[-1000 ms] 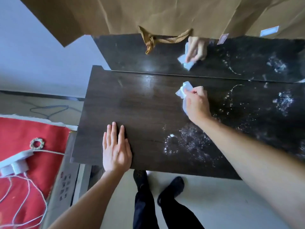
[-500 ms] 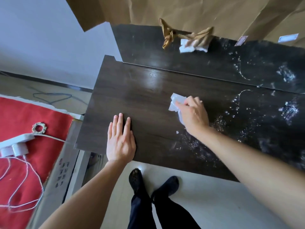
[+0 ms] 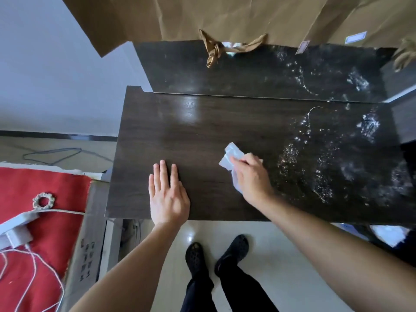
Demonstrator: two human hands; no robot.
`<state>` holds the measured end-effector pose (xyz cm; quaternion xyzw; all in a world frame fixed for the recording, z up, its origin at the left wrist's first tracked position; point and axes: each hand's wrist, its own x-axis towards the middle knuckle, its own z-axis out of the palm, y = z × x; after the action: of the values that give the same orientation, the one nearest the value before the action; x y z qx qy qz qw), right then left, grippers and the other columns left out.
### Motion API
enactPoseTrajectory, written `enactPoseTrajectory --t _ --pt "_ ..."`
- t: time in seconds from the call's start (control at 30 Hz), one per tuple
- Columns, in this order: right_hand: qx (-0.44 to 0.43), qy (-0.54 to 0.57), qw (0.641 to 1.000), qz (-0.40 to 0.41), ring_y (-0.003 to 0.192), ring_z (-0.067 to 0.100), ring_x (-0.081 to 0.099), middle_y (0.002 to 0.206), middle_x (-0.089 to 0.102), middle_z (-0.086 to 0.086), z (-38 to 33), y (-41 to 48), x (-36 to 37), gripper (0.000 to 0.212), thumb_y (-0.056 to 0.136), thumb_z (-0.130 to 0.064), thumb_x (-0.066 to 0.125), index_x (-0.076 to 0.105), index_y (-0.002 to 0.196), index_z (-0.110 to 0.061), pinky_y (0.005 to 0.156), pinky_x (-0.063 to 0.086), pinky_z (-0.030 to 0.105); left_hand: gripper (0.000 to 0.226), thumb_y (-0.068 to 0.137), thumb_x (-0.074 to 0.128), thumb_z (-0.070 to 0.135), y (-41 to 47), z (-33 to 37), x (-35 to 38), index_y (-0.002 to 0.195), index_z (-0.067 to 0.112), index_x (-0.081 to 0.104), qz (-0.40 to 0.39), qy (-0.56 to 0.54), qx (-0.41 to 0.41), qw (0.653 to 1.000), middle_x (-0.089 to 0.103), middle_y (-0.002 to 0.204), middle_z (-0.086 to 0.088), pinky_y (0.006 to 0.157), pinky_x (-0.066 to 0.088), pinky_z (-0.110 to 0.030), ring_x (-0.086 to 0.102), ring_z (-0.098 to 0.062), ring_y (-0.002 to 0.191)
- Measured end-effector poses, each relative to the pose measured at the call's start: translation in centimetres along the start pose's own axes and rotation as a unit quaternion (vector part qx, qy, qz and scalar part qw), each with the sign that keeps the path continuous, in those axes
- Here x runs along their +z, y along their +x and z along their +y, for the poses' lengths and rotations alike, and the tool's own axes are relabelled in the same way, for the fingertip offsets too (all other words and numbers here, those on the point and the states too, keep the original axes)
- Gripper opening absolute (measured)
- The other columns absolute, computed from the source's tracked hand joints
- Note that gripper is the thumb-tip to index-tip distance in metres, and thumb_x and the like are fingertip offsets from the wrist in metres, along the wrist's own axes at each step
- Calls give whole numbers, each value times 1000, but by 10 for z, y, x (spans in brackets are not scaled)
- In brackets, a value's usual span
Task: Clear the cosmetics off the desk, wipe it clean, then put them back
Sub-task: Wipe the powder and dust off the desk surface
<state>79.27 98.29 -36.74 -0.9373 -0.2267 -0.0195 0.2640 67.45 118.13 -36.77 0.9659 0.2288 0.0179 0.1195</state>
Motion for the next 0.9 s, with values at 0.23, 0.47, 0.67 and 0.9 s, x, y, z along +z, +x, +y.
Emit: enactPoseTrajectory --t 0.23,0.47,0.67,0.9 --pt "35 1 998 -43 80 19 49 90 53 2 9 -15 -27 30 86 -12 52 68 110 -16 69 39 24 53 94 26 23 -3 0 0 141 4 39 -7 -1 16 1000 26 153 -21 117 13 -46 18 -35 143" --pt "34 -14 999 -9 76 26 53 89 54 10 -49 -49 17 40 79 -2 63 63 118 -12 69 42 28 52 93 28 20 -3 -8 6 142 6 38 -16 -6 20 1000 25 153 -20 117 13 -47 16 -34 144" --pt "5 -93 994 -50 90 12 50 98 54 -4 -19 -113 -15 35 96 -44 40 64 111 -25 76 40 21 53 94 23 23 0 -8 2 142 5 38 -18 -13 14 1000 25 153 -21 118 13 -48 16 -35 144" --pt "137 -51 989 -6 86 28 50 92 54 6 -34 -134 -16 41 80 -3 62 59 119 -16 69 52 36 55 91 24 22 -8 -6 1 141 2 38 -36 -9 2 999 25 152 -23 117 13 -49 16 -38 143"
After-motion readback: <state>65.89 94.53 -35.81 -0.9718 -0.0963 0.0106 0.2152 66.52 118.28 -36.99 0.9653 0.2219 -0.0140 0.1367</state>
